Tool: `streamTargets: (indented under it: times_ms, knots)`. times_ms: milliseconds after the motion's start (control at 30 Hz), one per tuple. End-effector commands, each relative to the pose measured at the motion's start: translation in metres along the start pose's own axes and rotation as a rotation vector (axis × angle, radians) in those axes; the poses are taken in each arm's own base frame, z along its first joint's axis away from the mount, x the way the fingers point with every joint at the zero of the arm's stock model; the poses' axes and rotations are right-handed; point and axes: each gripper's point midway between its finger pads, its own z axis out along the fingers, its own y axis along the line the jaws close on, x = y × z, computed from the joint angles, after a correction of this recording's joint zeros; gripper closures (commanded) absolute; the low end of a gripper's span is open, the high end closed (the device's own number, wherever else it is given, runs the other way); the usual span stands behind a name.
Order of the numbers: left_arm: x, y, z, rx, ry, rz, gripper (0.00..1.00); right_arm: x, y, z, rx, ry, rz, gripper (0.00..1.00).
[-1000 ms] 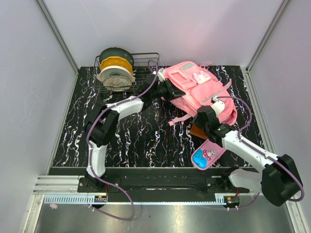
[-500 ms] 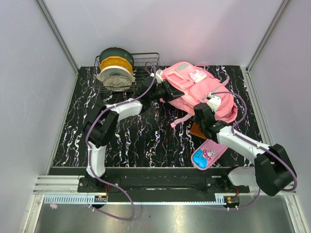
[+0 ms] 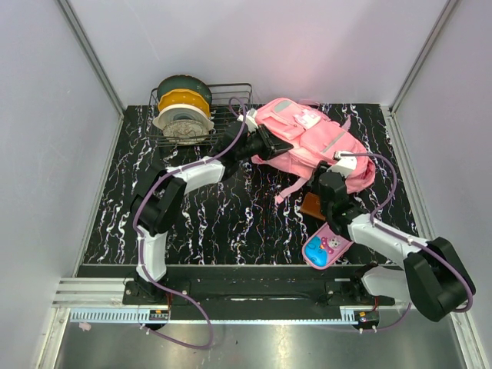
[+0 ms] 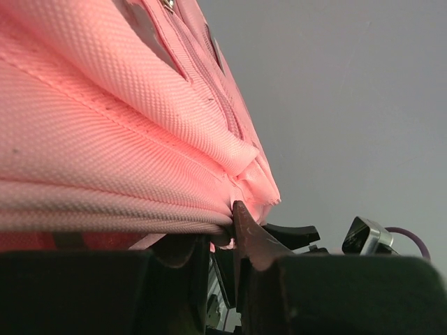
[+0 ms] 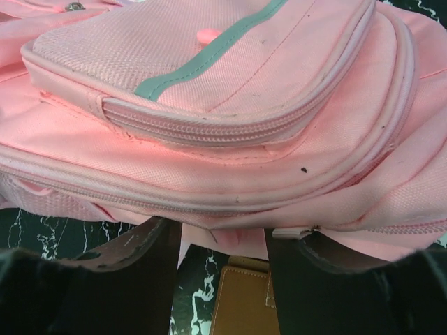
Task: Pack the student bag
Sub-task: Zip the student bag at the center of the board.
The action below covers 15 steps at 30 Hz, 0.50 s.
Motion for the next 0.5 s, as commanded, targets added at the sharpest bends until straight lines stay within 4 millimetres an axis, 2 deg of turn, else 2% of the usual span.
streamTargets:
  times_ms: [0, 233, 400, 467]
  knots:
    - [0.017, -0.138, -0.039, 0.400, 0.077, 0.150, 0.94, -0.036, 0.014, 0.018, -0.030, -0.081, 0.048, 0.45]
    - [0.015, -0.157, -0.047, 0.434, 0.072, 0.177, 0.94, -0.021, 0.001, 0.029, 0.037, -0.048, 0.044, 0.50]
    - [0.017, -0.165, -0.052, 0.457, 0.088, 0.183, 0.96, -0.018, -0.011, 0.038, 0.086, -0.038, 0.037, 0.52]
    - [0.017, -0.168, -0.053, 0.464, 0.087, 0.187, 0.96, -0.018, -0.013, 0.041, 0.071, -0.028, 0.040, 0.56]
